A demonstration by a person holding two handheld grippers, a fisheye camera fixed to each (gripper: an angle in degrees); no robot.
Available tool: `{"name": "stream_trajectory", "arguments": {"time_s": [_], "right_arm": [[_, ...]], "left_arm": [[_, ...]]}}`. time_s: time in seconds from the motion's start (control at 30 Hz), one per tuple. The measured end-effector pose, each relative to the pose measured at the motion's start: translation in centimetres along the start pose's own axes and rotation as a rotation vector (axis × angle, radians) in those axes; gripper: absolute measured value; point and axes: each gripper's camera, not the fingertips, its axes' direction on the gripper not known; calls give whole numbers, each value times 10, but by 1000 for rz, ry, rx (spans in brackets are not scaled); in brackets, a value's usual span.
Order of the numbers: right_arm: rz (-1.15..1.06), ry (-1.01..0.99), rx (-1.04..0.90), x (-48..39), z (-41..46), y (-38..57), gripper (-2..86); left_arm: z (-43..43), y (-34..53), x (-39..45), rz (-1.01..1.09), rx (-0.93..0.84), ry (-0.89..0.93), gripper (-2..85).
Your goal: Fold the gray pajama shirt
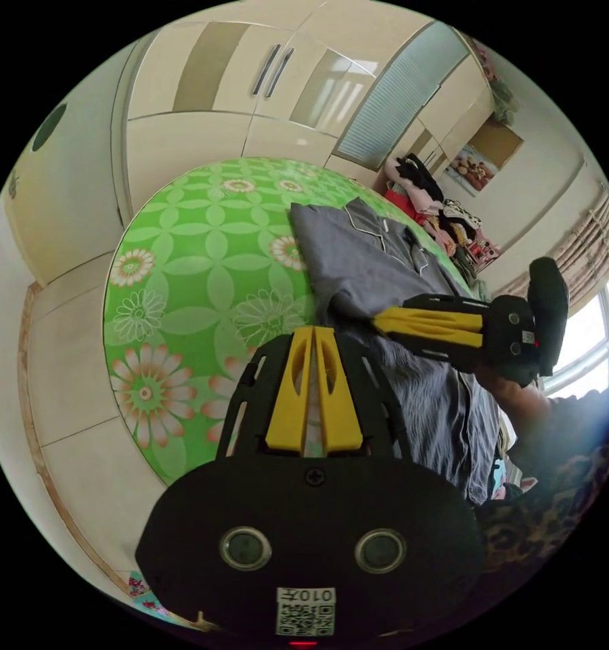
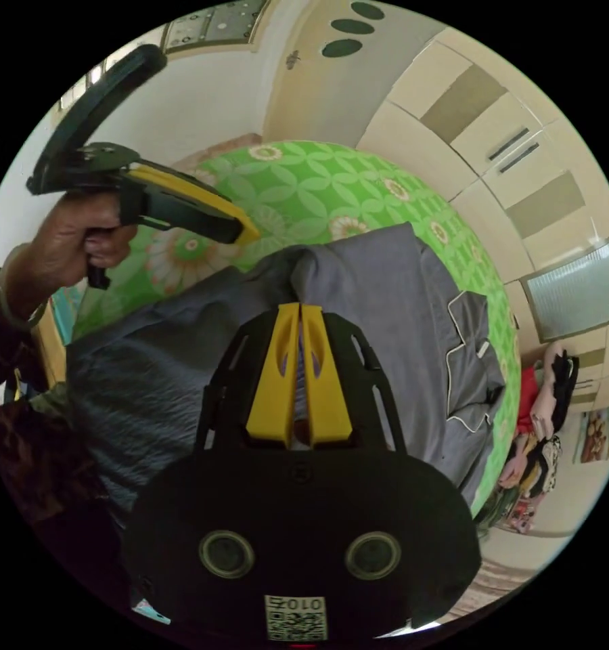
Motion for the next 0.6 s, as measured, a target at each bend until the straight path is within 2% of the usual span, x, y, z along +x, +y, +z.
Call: {"name": "stream_trajectory", "arguments": {"time_s": [0.1,0.17,0.23,0.4,0.47,0.6], "right_arm": [[-18,-12,-8,6,7,7,14],[17,-132,-17,19,15,8,14],[24,-164,-22,28,18,11,15],[72,-309,-17,72,14,25,21],[198,-512,71,131,4,35,28],[376,-644,166,228,11,39,56]], "left_arm": [[-4,-14,7,29,33,43,-2],[-1,-25,13,53,34,62,-2],[6,-36,21,89,24,73,-2],[53,-49,29,165,-201,18,-3],[49,-45,25,142,-166,26,-4],[47,-39,16,114,-118,26,-4]]}}
